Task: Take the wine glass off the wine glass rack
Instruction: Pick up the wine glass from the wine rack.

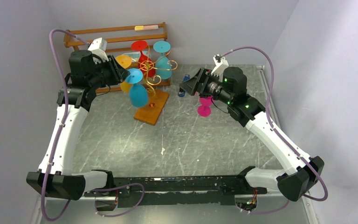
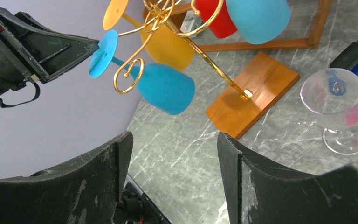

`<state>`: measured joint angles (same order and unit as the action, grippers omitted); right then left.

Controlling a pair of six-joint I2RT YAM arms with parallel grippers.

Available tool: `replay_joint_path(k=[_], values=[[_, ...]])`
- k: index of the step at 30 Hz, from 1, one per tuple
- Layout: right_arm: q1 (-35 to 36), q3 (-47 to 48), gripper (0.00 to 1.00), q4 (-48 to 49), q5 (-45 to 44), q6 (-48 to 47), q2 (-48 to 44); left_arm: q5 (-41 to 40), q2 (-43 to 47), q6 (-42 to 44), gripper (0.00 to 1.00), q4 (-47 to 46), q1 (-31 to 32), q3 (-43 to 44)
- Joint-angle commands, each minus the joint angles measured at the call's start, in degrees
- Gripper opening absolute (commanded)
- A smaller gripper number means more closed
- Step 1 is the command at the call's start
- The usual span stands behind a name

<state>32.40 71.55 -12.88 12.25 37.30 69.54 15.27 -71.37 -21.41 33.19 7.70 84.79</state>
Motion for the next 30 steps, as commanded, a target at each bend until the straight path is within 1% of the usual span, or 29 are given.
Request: replay_joint_path(k=[1,10,15,25,30], values=[[-0.2,-1.1,0.71,1.3,0.2,0.3,-0.9,3.2,-0.2,0.2,0.35,-1.1,-0.5,-0.6],[-0.2,-1.3,0.71,1.4,0.2,0.4,-0.6,4.3,-0.7,0.1,0.32,-0.3,-0.5,-1.5],[-0.2,-1.5,0.71,1.4,0.2,0.3,-0.7,4.3,-1.0,0.9,0.38,1.3,-0.5,-1.1],[-0.2,-1.5,0.71,1.5,0.5,0.7,-0.5,9.3,-2.0,3.6,0.38,5.5,-1.3,1.2],[-0.2,-1.2,0.71,1.6,0.4,0.6,-0.5,12.8,-2.2,4.1,0.38,6.6,-2.9,1.8]])
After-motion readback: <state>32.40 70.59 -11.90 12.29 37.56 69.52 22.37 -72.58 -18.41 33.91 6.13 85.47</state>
